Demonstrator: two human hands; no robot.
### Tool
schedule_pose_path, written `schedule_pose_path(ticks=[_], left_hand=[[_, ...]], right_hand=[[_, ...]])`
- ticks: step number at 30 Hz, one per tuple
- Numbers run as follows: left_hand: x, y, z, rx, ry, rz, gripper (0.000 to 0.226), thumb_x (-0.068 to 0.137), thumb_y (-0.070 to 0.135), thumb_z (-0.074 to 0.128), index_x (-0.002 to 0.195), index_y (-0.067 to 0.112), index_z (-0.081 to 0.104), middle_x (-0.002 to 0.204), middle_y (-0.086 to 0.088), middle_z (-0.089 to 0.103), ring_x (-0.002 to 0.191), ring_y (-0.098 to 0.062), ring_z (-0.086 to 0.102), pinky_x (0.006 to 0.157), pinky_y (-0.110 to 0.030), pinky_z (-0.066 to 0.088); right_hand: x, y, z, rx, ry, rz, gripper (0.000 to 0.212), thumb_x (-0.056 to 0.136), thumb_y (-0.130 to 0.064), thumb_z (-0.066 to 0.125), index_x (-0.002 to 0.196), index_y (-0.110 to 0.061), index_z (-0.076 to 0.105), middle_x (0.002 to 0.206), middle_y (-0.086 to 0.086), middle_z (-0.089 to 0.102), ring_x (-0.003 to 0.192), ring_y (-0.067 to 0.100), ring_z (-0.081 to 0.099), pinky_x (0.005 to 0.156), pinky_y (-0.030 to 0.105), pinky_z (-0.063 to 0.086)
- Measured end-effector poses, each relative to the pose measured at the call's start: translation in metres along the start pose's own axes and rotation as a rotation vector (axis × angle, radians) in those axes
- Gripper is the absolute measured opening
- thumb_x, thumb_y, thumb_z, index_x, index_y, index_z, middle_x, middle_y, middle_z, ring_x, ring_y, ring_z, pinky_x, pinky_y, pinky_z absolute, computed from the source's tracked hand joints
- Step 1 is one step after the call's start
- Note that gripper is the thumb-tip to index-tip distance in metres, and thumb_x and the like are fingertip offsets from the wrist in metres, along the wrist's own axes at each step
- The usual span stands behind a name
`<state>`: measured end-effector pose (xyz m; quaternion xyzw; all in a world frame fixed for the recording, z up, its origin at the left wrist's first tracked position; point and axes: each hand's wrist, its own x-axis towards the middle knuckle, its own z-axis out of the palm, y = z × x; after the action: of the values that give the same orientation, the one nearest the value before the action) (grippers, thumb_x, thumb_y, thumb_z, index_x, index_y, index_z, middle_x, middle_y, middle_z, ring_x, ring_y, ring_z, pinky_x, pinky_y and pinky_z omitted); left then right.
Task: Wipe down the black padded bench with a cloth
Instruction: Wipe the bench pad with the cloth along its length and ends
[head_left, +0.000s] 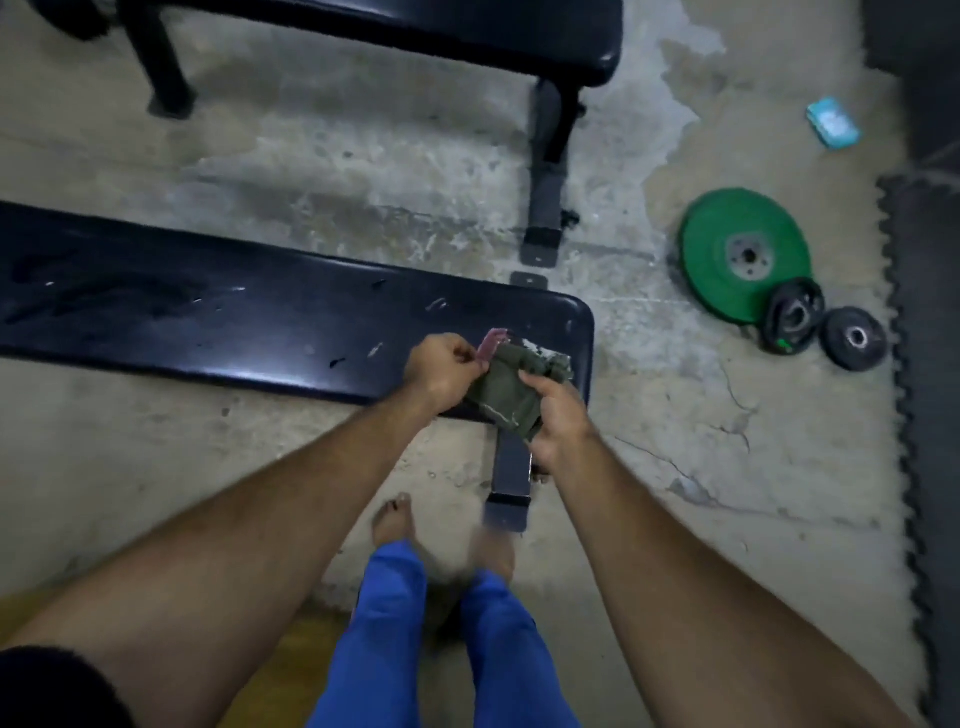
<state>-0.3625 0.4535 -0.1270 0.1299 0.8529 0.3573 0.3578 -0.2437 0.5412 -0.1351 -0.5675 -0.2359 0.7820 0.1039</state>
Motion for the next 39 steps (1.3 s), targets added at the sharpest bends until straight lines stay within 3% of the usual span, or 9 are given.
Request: schedule_pose_path(ticks=[5,8,13,16,18,23,30,34,39], left_hand=[[0.05,-0.001,0.04,0.363,0.024,0.327,0.015,0.09,0.027,0.059,0.097,0.017,0.067,0.096,-0.003,0.07,0.089,-0.024,0.063,0.073,-0.035,0.051],[0.092,-0.018,0.062,0.548,0.025,0.556,0.025,0.093,0.025,0.046,0.103,0.01,0.064,0.103,-0.01,0.066,0.096,-0.031,0.06,0.077,-0.04,0.047],[0.152,-0.056,0.102,0.764,-0.008,0.633,0.055,0.095,0.032,0.047,0.138,-0.001,0.045,0.147,-0.023,0.04,0.139,-0.037,0.035,0.114,-0.048,0.029],[0.165,-0.089,0.12,0.841,-0.02,0.597,0.069,0.097,0.047,0.035,0.149,0.002,0.027,0.157,-0.022,0.021,0.147,-0.034,0.016,0.12,-0.045,0.012],[0.168,-0.103,0.127,0.852,0.005,0.604,0.072,0.097,0.05,0.028,0.15,0.002,0.024,0.159,-0.021,0.017,0.148,-0.032,0.013,0.121,-0.044,0.008],[0.171,-0.111,0.132,0.844,0.058,0.631,0.07,0.097,0.049,0.03,0.151,0.004,0.023,0.16,-0.018,0.016,0.149,-0.029,0.01,0.121,-0.042,0.006],[0.182,-0.102,0.118,0.747,0.171,0.679,0.061,0.097,0.037,0.037,0.148,0.004,0.033,0.154,-0.018,0.031,0.143,-0.031,0.029,0.117,-0.043,0.023],[0.194,-0.114,0.113,0.838,0.155,0.637,0.067,0.098,0.044,0.03,0.15,0.002,0.025,0.159,-0.018,0.02,0.148,-0.03,0.015,0.12,-0.044,0.01],[0.198,-0.117,0.095,0.689,0.114,0.662,0.06,0.097,0.032,0.034,0.148,0.0,0.03,0.157,-0.017,0.026,0.147,-0.028,0.019,0.12,-0.043,0.013]], right_hand=[[0.056,-0.014,-0.01,0.007,0.292,-0.316,0.028,0.092,0.011,0.057,0.1,-0.015,0.066,0.103,0.016,0.071,0.087,0.03,0.068,0.083,0.046,0.06],[0.1,-0.023,-0.025,-0.299,0.407,-0.652,0.04,0.085,0.01,0.055,0.091,-0.027,0.067,0.086,-0.002,0.068,0.088,0.027,0.066,0.086,0.048,0.06],[0.155,-0.032,-0.041,-0.92,0.334,-1.018,0.056,0.083,0.001,0.052,0.128,-0.031,0.062,0.117,-0.006,0.071,0.11,0.017,0.066,0.092,0.038,0.057],[0.188,-0.019,-0.058,-1.328,0.168,-1.048,0.064,0.085,-0.005,0.058,0.145,-0.028,0.051,0.154,0.006,0.048,0.147,0.027,0.037,0.119,0.045,0.035],[0.204,0.002,-0.077,-1.511,0.079,-1.054,0.065,0.081,-0.026,0.063,0.145,-0.017,0.05,0.162,0.013,0.033,0.154,0.033,0.019,0.123,0.052,0.023],[0.217,0.012,-0.085,-1.637,0.166,-1.109,0.081,0.087,-0.071,0.044,0.146,-0.015,0.046,0.164,0.007,0.03,0.155,0.026,0.016,0.125,0.048,0.014],[0.247,0.007,-0.077,-1.802,0.34,-1.133,0.07,0.093,-0.052,0.04,0.157,-0.025,0.03,0.163,0.008,0.031,0.151,0.032,0.024,0.118,0.06,0.022],[0.261,-0.018,-0.058,-1.715,0.507,-1.011,0.07,0.089,-0.049,0.038,0.154,-0.024,0.034,0.16,0.009,0.034,0.15,0.035,0.024,0.118,0.061,0.022],[0.245,0.023,-0.027,-1.882,0.081,-1.205,0.072,0.089,-0.049,0.043,0.155,-0.022,0.033,0.161,0.007,0.033,0.15,0.031,0.025,0.121,0.058,0.019]])
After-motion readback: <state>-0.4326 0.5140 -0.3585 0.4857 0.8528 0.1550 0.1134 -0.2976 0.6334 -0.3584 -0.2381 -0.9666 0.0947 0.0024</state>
